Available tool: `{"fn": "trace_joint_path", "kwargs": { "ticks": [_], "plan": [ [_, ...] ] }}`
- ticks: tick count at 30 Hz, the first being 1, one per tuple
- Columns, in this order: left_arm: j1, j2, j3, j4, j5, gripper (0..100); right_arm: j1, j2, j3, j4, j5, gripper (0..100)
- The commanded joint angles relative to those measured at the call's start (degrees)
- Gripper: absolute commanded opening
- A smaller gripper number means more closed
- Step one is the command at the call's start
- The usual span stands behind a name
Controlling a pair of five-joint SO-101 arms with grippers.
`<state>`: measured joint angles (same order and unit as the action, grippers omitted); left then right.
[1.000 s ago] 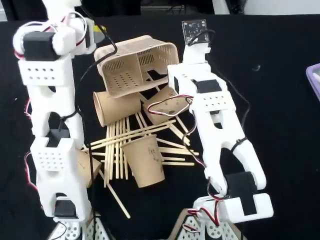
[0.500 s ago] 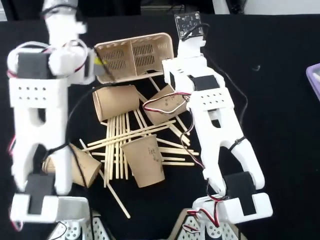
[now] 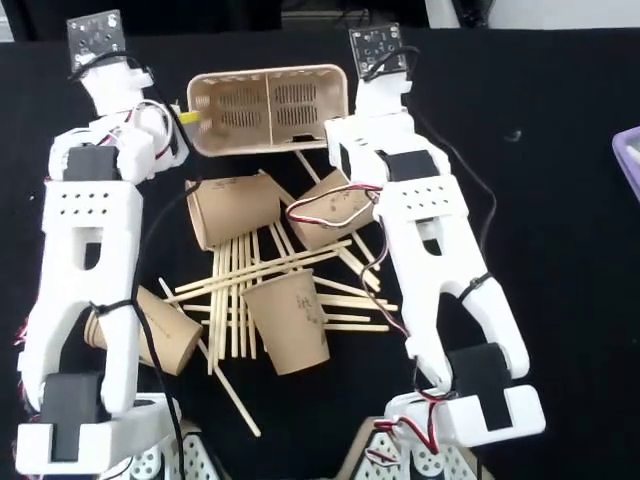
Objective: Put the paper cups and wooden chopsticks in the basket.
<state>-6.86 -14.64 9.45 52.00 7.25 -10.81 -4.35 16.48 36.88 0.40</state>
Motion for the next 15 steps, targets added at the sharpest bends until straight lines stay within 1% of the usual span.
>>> {"fn": "trace_joint_path", "kwargs": {
  "ticks": [1, 5, 12, 14, 15],
  "plan": [
    [0.3, -2.3, -2.4, -0.7, 0.8, 25, -0.9, -5.4, -2.3, 0.3, 0.6, 1.0],
    [0.0, -2.2, -4.4, 1.8, 0.5, 25, -0.9, -5.4, -2.3, 0.3, 0.6, 1.0],
    [-0.1, 6.0, -0.2, -4.1, 0.4, 25, -1.0, -5.4, -2.2, 0.4, 0.6, 1.0],
    [-0.1, 7.9, -0.7, -3.8, 0.4, 24, -1.0, -5.7, -1.5, 1.6, 0.6, 1.0],
    [0.0, 8.4, -0.9, -3.1, 0.4, 21, -1.0, -5.8, -1.2, 2.5, 0.6, 1.0]
  ]
}}
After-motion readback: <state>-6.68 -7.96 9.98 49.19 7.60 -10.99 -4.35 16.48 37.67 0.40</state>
